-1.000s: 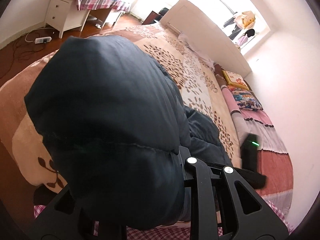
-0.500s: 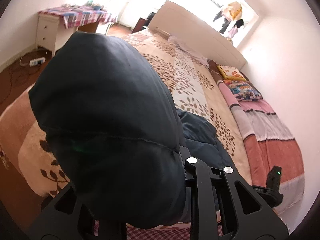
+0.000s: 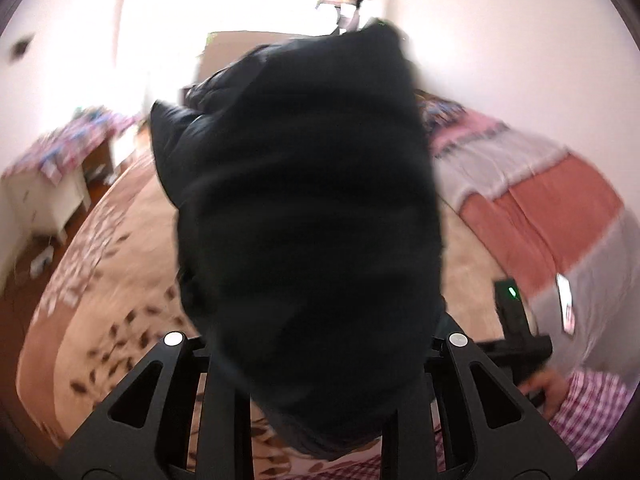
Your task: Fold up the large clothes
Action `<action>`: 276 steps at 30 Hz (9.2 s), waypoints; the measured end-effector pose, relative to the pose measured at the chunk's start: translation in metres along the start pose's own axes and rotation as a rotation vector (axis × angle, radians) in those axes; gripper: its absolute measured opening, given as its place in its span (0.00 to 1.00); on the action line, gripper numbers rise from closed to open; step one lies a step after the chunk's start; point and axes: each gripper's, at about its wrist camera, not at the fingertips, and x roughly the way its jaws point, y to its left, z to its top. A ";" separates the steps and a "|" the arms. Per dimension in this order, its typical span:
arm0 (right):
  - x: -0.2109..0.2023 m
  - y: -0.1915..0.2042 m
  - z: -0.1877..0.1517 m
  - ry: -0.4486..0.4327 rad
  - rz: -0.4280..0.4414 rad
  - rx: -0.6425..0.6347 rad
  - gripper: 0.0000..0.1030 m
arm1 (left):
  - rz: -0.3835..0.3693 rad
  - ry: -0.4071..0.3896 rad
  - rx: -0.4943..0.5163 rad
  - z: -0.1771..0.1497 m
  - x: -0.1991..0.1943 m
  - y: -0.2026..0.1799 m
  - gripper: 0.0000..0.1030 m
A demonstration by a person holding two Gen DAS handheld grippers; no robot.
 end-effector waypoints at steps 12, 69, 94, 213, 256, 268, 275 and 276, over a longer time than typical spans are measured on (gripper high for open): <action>0.003 -0.047 -0.002 0.029 0.160 0.113 0.00 | -0.144 0.154 0.449 -0.062 0.075 -0.128 0.32; -0.053 -0.046 -0.034 -0.090 -0.190 -0.070 0.00 | -0.196 0.346 -0.065 -0.112 0.067 -0.004 0.77; -0.022 0.008 0.081 -0.119 -0.196 -0.116 0.00 | -0.217 0.351 -0.096 -0.112 0.071 0.001 0.77; -0.029 -0.016 0.095 -0.217 -0.058 -0.026 0.67 | -0.136 0.275 -0.290 -0.040 0.174 0.092 0.77; -0.020 -0.035 0.038 -0.184 -0.302 -0.043 0.24 | 0.003 0.354 -0.216 -0.077 0.160 0.074 0.78; -0.022 -0.033 0.037 -0.183 -0.313 -0.038 0.24 | 0.021 0.354 -0.216 -0.076 0.158 0.069 0.78; -0.022 -0.032 0.037 -0.178 -0.315 -0.035 0.24 | 0.022 0.353 -0.210 -0.076 0.158 0.068 0.78; -0.022 -0.032 0.038 -0.177 -0.316 -0.033 0.24 | 0.023 0.353 -0.211 -0.076 0.158 0.068 0.78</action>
